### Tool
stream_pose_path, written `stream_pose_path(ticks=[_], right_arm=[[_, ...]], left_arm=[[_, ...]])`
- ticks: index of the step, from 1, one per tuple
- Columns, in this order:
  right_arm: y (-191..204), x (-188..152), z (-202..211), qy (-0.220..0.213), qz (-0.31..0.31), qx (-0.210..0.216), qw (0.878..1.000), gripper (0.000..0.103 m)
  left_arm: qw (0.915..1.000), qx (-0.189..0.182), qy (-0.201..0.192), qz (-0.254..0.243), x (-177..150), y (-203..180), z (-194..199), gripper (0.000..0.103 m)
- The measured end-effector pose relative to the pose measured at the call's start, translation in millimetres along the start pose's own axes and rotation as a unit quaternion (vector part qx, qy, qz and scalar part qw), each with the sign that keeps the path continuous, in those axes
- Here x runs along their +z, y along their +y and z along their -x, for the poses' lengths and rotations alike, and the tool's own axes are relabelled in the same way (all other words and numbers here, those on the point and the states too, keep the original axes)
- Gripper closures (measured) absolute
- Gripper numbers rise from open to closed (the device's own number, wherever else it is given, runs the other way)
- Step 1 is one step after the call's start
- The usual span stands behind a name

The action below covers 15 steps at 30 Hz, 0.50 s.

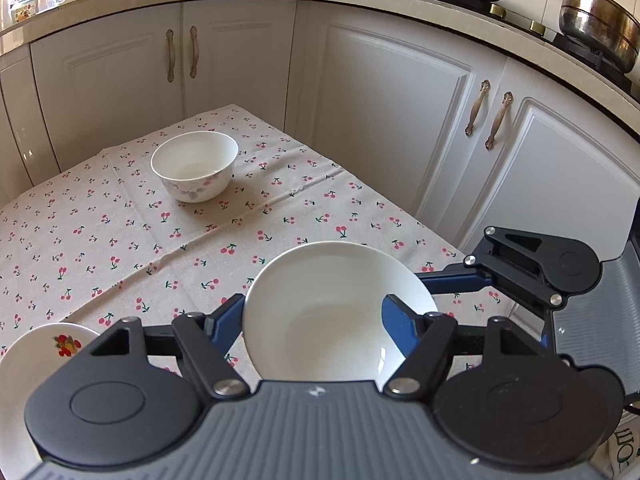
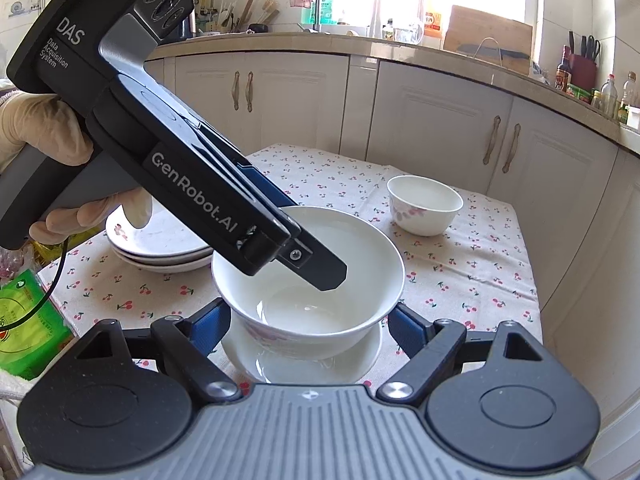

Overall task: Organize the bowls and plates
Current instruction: 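Lower the bowl into the placed bowl and open the left gripper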

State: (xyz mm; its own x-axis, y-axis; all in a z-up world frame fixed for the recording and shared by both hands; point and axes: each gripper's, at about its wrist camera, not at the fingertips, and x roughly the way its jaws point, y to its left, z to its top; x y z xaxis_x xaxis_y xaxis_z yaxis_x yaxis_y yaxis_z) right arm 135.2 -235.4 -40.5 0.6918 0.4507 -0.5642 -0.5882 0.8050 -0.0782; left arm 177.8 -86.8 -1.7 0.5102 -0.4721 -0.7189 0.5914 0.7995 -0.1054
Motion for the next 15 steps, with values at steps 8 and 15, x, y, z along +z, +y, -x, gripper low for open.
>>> stream_pose_path(ticks=[8,15], right_arm=[[1.5,-6.6,-3.5,0.01,-0.004,0.005,1.0,0.014],[1.0,-10.5,-6.7,0.016,-0.007,0.01,1.0,0.014]], left_arm=[[1.0,-0.001,0.005,0.005,-4.8,0.4,-3.3,0.03],[1.0,-0.001,0.009,0.003,-7.2,0.8,-6.2,0.03]])
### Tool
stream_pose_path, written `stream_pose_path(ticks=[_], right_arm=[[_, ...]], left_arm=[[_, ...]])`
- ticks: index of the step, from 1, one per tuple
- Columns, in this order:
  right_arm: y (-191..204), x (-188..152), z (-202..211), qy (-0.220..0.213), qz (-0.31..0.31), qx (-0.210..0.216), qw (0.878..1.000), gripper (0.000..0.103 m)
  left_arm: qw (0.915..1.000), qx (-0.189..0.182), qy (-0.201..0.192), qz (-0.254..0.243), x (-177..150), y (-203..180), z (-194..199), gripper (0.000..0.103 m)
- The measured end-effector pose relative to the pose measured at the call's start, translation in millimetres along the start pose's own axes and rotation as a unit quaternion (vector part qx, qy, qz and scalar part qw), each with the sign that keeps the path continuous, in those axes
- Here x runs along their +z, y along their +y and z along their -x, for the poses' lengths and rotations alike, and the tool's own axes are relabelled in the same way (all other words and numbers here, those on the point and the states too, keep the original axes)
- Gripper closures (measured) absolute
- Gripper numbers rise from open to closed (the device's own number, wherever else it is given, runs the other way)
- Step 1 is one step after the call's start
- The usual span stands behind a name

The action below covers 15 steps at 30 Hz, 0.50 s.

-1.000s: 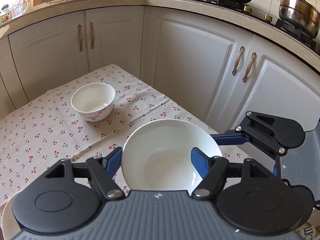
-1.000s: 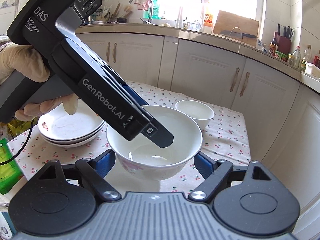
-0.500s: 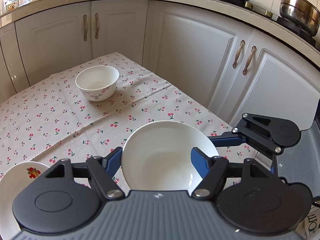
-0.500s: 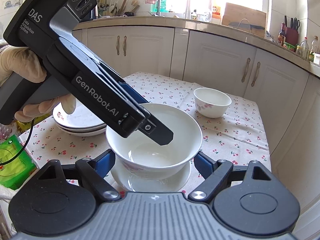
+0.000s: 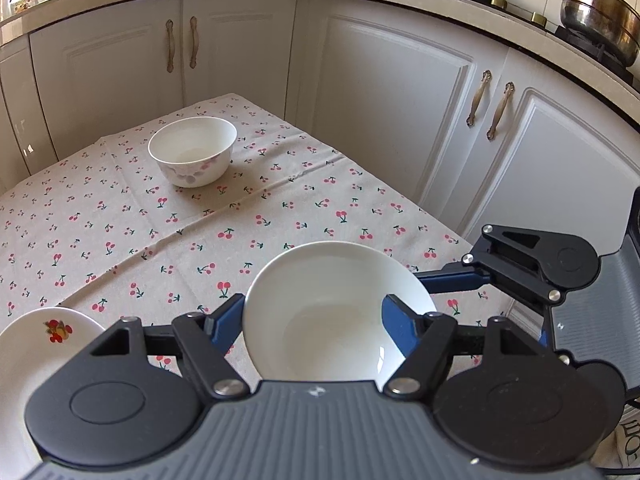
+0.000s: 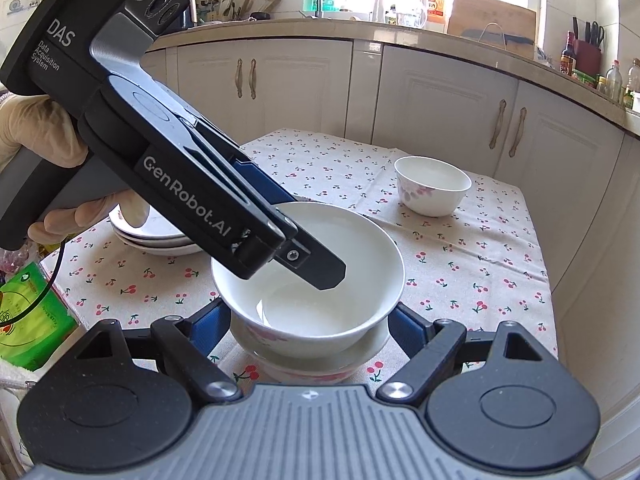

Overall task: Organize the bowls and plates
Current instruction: 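Lower the bowl into the placed bowl and open the left gripper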

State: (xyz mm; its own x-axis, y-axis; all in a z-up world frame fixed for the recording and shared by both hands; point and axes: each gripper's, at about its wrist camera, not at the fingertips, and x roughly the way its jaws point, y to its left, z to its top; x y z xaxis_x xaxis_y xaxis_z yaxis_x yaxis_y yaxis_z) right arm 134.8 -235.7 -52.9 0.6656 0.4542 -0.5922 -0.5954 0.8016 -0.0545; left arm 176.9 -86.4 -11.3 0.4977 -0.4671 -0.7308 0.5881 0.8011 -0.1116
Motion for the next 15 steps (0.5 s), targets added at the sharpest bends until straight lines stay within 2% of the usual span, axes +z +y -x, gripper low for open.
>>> stream_pose_path(ticks=[15], right_arm=[[-3.3,-5.0,-3.5,0.012,-0.005,0.004,1.0,0.014]], left_arm=[[0.9999,-0.006,0.008,-0.001,-1.8,0.4,-7.9,0.03]])
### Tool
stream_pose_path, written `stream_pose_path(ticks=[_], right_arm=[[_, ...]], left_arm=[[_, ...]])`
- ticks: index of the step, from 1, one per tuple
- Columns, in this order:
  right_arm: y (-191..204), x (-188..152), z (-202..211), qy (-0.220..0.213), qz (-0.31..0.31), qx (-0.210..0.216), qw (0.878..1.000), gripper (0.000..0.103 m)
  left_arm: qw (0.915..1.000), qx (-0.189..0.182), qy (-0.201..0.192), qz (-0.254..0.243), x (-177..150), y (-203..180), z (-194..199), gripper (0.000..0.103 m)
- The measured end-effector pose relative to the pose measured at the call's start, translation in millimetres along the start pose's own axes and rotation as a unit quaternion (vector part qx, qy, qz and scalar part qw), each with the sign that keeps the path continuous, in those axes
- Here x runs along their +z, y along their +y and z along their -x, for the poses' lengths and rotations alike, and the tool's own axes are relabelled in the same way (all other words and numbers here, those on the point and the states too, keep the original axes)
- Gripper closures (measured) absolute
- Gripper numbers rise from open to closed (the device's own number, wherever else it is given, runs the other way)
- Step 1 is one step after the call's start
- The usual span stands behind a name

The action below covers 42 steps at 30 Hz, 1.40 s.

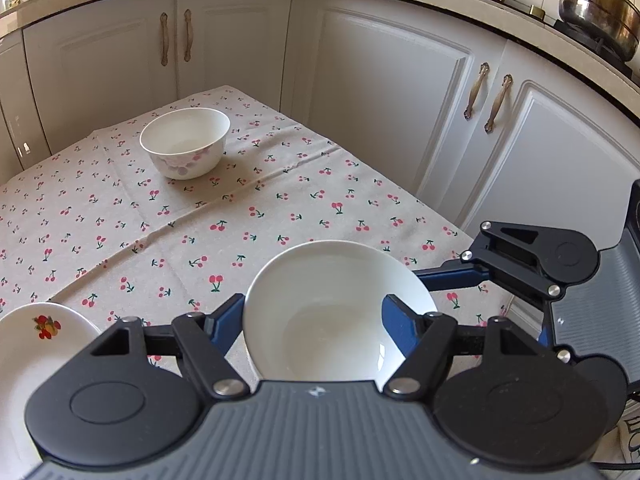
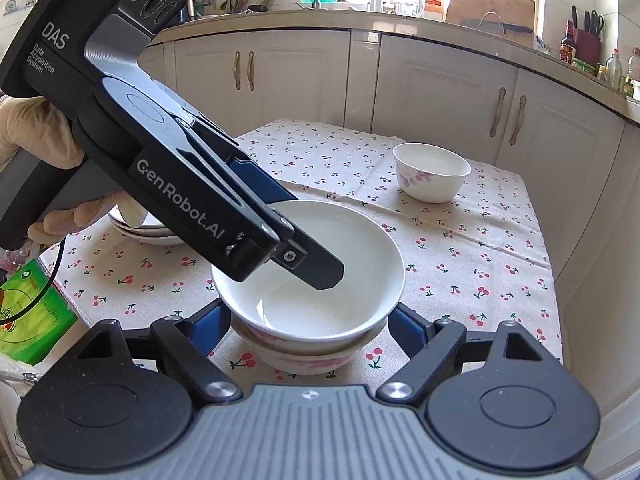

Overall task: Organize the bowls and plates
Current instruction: 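Lower the bowl into the placed bowl and open the left gripper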

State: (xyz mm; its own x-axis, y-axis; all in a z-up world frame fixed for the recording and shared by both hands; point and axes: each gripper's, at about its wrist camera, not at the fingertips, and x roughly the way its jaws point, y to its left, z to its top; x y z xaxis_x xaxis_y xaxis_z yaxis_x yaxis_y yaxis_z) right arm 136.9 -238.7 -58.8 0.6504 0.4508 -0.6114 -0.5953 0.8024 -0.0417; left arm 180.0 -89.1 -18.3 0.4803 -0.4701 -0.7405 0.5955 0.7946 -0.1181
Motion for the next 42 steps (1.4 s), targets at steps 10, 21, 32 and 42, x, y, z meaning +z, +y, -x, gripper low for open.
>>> stream_pose_path(ticks=[10,21,32,42], right_arm=[[0,0,-1,0.001,0.001,0.001,1.0,0.014],[-1,0,-1,-0.004,-0.005,0.003,1.0,0.012],[0,4,8,-0.021,0.002,0.0,1.0,0.003],[-1,9,13,-0.023,0.007,-0.008,1.0,0.0]], left_arm=[[1.0,-0.001,0.0,0.004,-2,2,-1,0.03],[0.9999,-0.007,0.0,0.01,-6,5,-3,0.024],[0.9998,0.004,-0.012,0.013,-5,12,10,0.021],[0.9996,0.0,-0.027,0.01,1,16,24,0.009]])
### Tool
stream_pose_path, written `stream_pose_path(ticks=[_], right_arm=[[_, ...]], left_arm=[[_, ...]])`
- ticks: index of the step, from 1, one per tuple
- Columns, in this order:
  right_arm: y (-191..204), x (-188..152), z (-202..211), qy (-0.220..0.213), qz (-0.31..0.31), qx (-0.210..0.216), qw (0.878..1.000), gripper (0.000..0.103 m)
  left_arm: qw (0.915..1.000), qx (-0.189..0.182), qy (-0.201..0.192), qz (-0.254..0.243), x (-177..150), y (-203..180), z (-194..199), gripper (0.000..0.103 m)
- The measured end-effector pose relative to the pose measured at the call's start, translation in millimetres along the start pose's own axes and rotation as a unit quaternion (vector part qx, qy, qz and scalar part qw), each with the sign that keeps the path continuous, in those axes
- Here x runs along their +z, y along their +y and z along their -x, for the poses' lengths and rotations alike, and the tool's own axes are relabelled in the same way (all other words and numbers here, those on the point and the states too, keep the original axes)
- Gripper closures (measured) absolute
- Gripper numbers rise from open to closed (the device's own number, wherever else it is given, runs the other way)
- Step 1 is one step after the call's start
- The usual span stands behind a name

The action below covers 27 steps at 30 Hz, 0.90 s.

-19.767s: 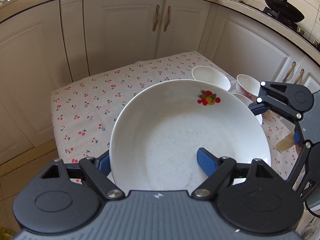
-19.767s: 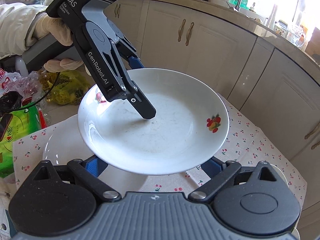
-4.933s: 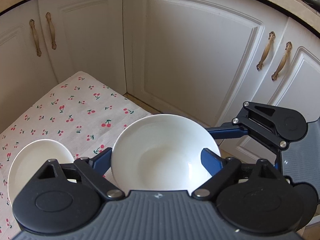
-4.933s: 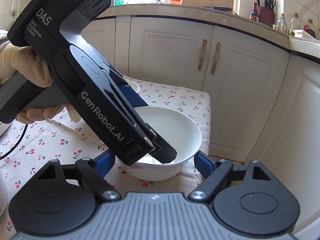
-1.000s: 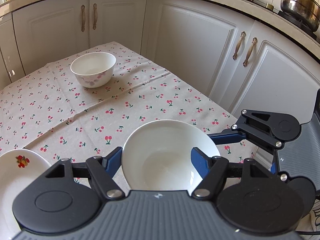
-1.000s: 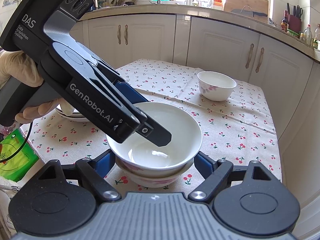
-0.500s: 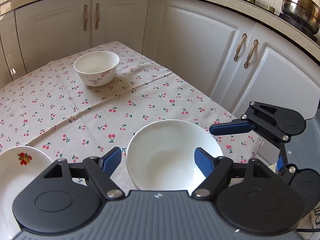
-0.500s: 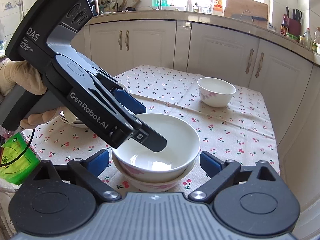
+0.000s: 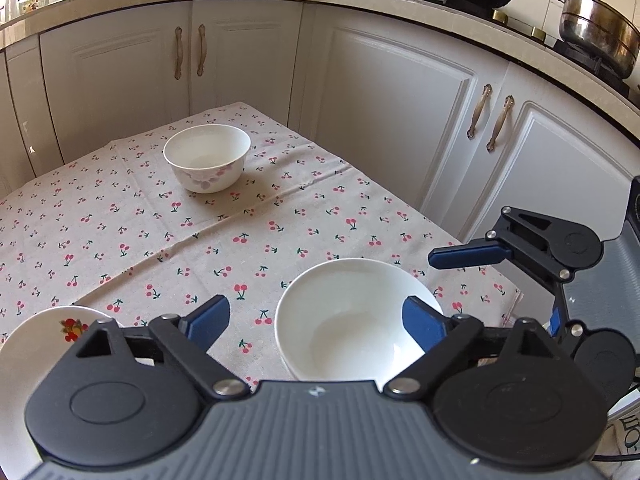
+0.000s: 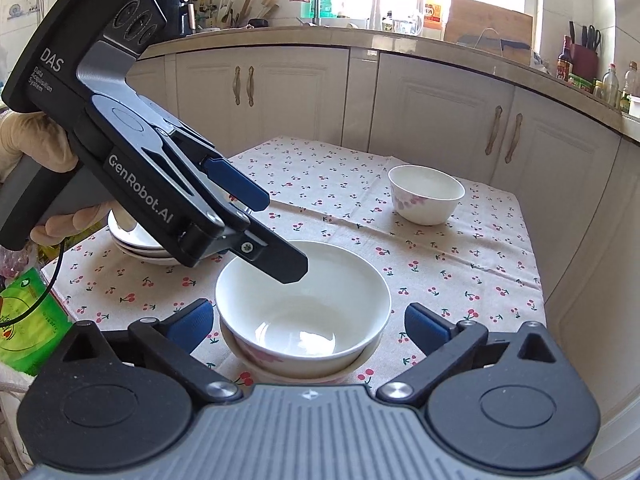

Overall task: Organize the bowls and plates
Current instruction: 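Move the left gripper to the last pink-flowered bowl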

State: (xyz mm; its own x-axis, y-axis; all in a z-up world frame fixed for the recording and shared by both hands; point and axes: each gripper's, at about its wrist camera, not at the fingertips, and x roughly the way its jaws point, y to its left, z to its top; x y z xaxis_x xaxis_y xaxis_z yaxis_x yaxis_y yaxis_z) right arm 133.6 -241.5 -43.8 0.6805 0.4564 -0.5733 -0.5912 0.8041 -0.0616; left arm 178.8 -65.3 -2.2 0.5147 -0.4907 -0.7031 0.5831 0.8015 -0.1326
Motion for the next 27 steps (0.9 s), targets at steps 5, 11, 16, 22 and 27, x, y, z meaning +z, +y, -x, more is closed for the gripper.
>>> stream_pose_path(ticks=[5,11,16,22,27], right_arm=[[-5,7,2,-0.002,0.006,-0.004,1.0,0.0],[-21,17,3,-0.011,0.008,-0.01,1.0,0.0],[-40,32,-1,-0.018,0.022,-0.025,0.999,0.0],[-73,53,-18,-0.025,0.032,-0.033,0.999,0.0],[-102,67,-48,-0.019,0.041,-0.027,0.999,0.0]], left_arm=[[1.0,0.005,-0.008,-0.001,8,5,0,0.009],[0.9998,0.016,-0.015,-0.002,26,16,-5,0.009],[0.9994,0.026,-0.02,0.0,47,29,-16,0.009],[0.999,0.038,-0.025,0.003,76,50,-40,0.009],[0.9989,0.045,-0.014,0.003,98,71,-69,0.009]])
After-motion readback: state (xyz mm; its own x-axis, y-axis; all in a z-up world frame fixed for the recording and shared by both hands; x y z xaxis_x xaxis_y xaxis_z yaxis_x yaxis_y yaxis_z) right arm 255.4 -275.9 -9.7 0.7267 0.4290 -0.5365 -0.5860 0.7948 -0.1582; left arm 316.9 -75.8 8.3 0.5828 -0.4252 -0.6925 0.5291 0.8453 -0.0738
